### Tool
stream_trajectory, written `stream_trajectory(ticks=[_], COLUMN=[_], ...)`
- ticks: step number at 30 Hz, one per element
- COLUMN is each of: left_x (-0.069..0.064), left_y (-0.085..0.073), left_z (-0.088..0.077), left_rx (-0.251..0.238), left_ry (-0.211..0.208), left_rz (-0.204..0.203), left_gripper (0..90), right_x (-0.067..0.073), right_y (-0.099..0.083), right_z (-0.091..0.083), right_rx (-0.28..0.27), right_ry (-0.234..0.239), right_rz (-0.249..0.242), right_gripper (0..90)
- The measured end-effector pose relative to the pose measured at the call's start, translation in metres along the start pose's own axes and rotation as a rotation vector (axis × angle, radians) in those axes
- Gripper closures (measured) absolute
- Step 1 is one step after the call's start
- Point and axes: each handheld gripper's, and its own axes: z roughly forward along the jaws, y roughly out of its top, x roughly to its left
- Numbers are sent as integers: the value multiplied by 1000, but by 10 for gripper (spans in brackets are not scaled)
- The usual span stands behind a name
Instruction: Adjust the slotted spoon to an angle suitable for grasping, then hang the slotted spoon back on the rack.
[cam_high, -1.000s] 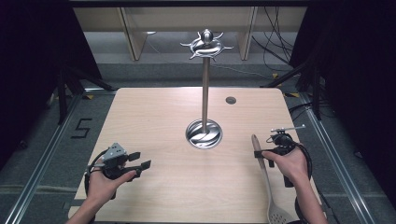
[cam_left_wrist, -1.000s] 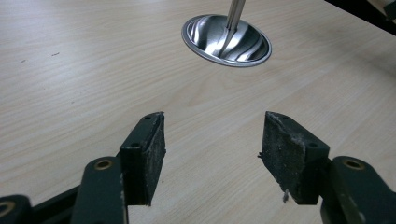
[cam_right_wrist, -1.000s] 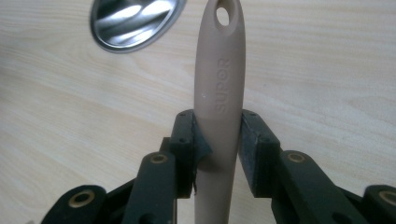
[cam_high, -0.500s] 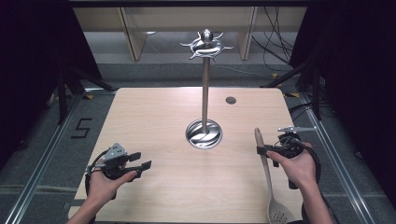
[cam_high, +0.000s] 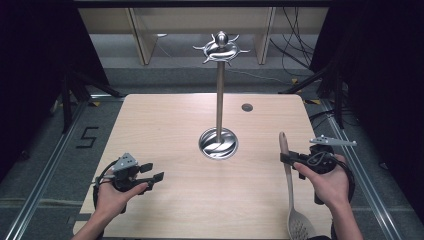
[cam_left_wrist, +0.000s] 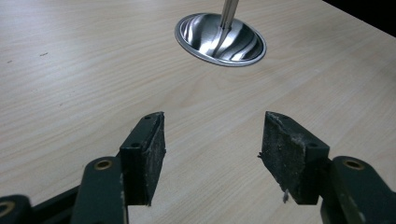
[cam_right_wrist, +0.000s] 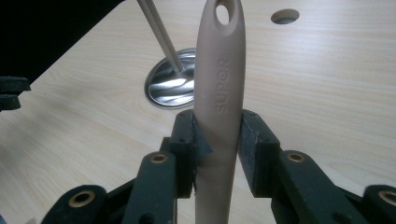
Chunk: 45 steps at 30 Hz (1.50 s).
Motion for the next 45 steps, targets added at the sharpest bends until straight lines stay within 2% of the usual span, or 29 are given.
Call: stream_trajectory(ticks=[1, 4, 5, 6, 7, 9, 10, 11, 13, 16, 17, 18, 19, 20, 21, 24, 25, 26, 27, 28, 29, 31, 34, 36, 37, 41, 42, 43, 45], left_x=[0, 1, 2, 2, 1, 2, 2, 3, 3, 2, 1, 1, 2, 2, 2, 2, 3, 2, 2, 2, 2, 1, 1, 1, 1, 1, 2, 3, 3], left_y=[0, 0, 0, 0, 1, 1, 1, 1, 1, 0, 1, 1, 0, 0, 1, 1, 1, 1, 2, 2, 2, 3, 2, 2, 2, 0, 1, 0, 0], left_z=[0, 1, 1, 1, 0, 2, 2, 3, 4, 4, 1, 1, -1, -1, -1, -1, 0, 2, 2, 3, 3, 3, 2, 1, 0, -2, -3, -3, -4], left_rx=[3, 7, 6, 6, 1, -10, -10, 0, 3, 3, -5, -5, -5, -5, -17, -7, -10, -18, -12, -10, -10, -11, -12, -14, -15, -27, -19, -26, -25], left_ry=[-2, 8, 0, 0, 5, 3, 3, 4, -2, -7, -4, -4, -3, -3, 4, 12, 0, 6, 4, -1, 2, 7, 5, -2, 8, 13, 19, 9, 7], left_rz=[0, -7, -6, -6, -7, -12, -12, -11, -12, -5, -4, -4, -2, -2, -15, -4, -6, -10, -8, -3, -5, -6, 3, 0, 9, -6, 2, 0, -7], left_gripper=[386, 386, 386, 387, 387, 386, 387, 387, 387, 387, 387, 387, 387, 387, 387, 387, 388, 388, 388, 388, 388, 388, 387, 387, 387, 387, 387, 387, 387], right_x=[-1, 3, 0, 0, 3, 1, 1, 2, 3, 3, 6, 6, 3, 3, 7, 8, 5, 5, 6, 3, 6, 3, 6, 9, 9, 11, 13, 13, 15], right_y=[1, 1, 2, 2, 2, 3, 3, 3, 4, 4, 4, 4, 6, 6, 5, 6, 7, 7, 7, 7, 6, 6, 5, 6, 7, 9, 9, 9, 10], right_z=[-3, -5, -6, -6, -7, -9, -9, -12, -14, -14, -14, -14, -14, -14, -14, -16, -19, -19, -22, -23, -23, -24, -25, -27, -29, -32, -32, -32, -33], right_rx=[-8, -11, -17, -17, -25, -34, -44, -31, -31, -37, -36, -36, -38, -38, -34, -41, -46, -46, -40, -55, -49, -62, -62, -83, -92, -117, -114, -121, -127], right_ry=[11, 1, -32, -32, -25, -47, -31, -49, -48, -52, -38, -38, -49, -49, -51, -46, -45, -45, -45, -54, -54, -59, -58, -70, -74, -87, -76, -82, -73], right_rz=[-35, -7, -46, -46, -5, -45, -38, -47, -54, -54, -6, -6, -56, -56, -28, -28, -59, -59, -18, -58, -11, -55, -33, -54, -81, -99, -77, -101, -107], right_gripper=[694, 694, 694, 694, 694, 694, 695, 694, 694, 694, 694, 694, 694, 694, 695, 694, 694, 694, 694, 694, 695, 694, 694, 694, 695, 695, 695, 695, 695])
